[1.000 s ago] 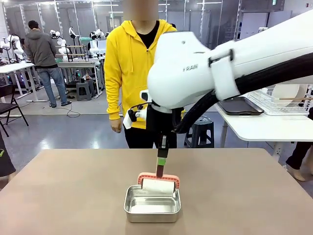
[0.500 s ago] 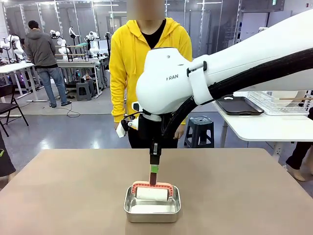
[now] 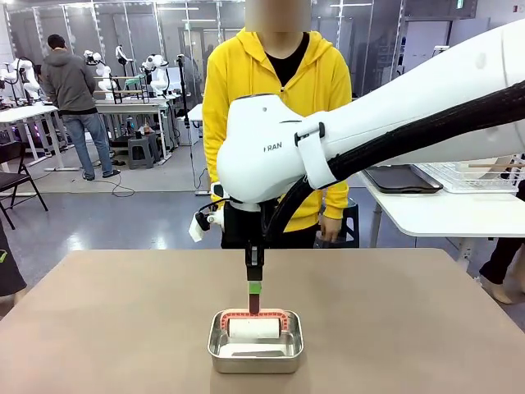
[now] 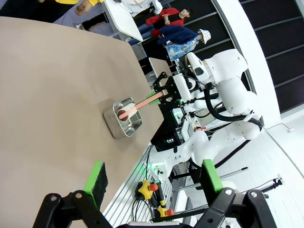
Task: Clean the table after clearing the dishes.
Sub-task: Place the Lint Roller back on top of the Airtight Container.
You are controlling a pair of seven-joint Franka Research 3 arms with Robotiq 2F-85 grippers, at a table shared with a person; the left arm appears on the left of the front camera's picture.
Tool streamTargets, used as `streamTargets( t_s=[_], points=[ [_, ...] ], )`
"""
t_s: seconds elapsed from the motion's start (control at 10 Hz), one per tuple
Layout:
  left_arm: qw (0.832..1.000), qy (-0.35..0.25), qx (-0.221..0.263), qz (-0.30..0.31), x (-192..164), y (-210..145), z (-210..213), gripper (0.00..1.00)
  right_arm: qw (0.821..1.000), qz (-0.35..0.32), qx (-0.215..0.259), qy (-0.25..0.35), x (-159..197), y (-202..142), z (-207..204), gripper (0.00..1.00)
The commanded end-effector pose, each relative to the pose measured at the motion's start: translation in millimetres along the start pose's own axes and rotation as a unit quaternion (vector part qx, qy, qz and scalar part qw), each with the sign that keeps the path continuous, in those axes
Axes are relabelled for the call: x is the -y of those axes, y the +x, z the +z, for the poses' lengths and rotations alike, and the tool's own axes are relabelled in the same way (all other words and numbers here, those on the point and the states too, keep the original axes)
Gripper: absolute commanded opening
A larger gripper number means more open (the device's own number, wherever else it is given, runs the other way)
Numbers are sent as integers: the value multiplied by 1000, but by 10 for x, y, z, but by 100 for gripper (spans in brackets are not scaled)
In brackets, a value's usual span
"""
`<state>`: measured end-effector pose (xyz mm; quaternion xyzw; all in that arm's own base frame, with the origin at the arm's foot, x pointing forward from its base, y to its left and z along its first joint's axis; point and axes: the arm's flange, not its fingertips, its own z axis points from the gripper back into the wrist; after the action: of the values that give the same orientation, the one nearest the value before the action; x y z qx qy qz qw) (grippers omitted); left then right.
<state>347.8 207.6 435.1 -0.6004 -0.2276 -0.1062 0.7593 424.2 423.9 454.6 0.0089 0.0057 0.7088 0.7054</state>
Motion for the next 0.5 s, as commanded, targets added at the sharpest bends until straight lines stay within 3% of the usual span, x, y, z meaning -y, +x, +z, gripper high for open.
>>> streamTargets(
  t_s=[0.0, 0.4],
  points=[
    [1000, 2, -2, 0, 50, -21, 21, 100, 1000, 13, -27, -2, 82, 108, -92, 21],
    [1000, 2, -2, 0, 50, -21, 21, 100, 997, 14, -18, -70, 143, 132, -431, 21]
  ],
)
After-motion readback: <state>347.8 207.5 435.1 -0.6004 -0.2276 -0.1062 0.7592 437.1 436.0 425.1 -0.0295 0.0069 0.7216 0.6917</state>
